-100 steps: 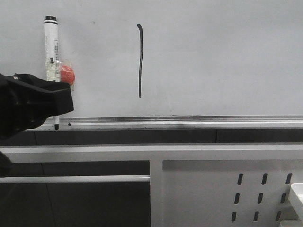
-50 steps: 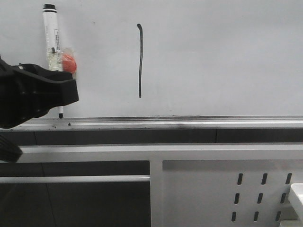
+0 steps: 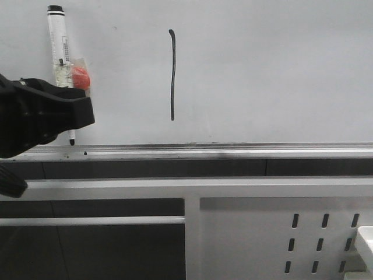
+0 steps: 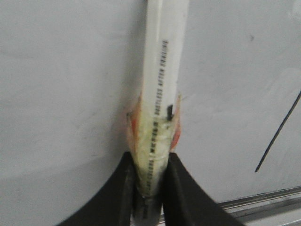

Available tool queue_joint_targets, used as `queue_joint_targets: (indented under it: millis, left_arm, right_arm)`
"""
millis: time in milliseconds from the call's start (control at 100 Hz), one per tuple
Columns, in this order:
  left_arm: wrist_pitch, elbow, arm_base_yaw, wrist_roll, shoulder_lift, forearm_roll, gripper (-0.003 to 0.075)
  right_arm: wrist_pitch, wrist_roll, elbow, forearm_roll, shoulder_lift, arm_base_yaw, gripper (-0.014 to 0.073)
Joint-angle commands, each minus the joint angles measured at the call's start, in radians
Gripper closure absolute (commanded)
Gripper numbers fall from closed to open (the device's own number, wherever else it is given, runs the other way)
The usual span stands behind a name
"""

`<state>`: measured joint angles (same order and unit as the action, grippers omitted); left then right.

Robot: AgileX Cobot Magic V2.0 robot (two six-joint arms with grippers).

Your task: Write number 1 on whiteboard

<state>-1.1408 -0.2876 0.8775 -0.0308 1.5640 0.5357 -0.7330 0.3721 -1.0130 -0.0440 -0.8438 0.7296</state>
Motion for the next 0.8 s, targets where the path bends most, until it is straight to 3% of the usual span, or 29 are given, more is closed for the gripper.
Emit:
queue_joint_targets:
  millis: [0, 250, 450, 670, 790]
  left_arm:
    - [-0.211, -0.022, -0.005, -0.005, -0.020, 0.013, 0.0734]
    - [-0.211, -0.022, -0.005, -0.005, -0.020, 0.000, 0.0579]
    - [-0.209, -0.022, -0.005, -0.005, -0.020, 0.000, 0.0531]
    - [-0.209, -0.022, -0.005, -0.005, -0.020, 0.004, 0.0407]
    - [-0.213, -0.003, -0.005, -0.005, -0.020, 0.004, 0.0377]
  right_arm:
    - [0.072, -0.001, -0.024, 0.006, 0.009, -0.008, 0.0663]
    - [0.068, -0.001, -0.024, 0.006, 0.009, -0.008, 0.0663]
    - [0.068, -0.001, -0.024, 0.006, 0.009, -0.008, 0.0663]
    - [0.072, -0.001, -0.024, 0.006, 0.009, -0.008, 0.0663]
    - [0.076, -0.001, -0.024, 0.006, 0.009, -0.008, 0.0663]
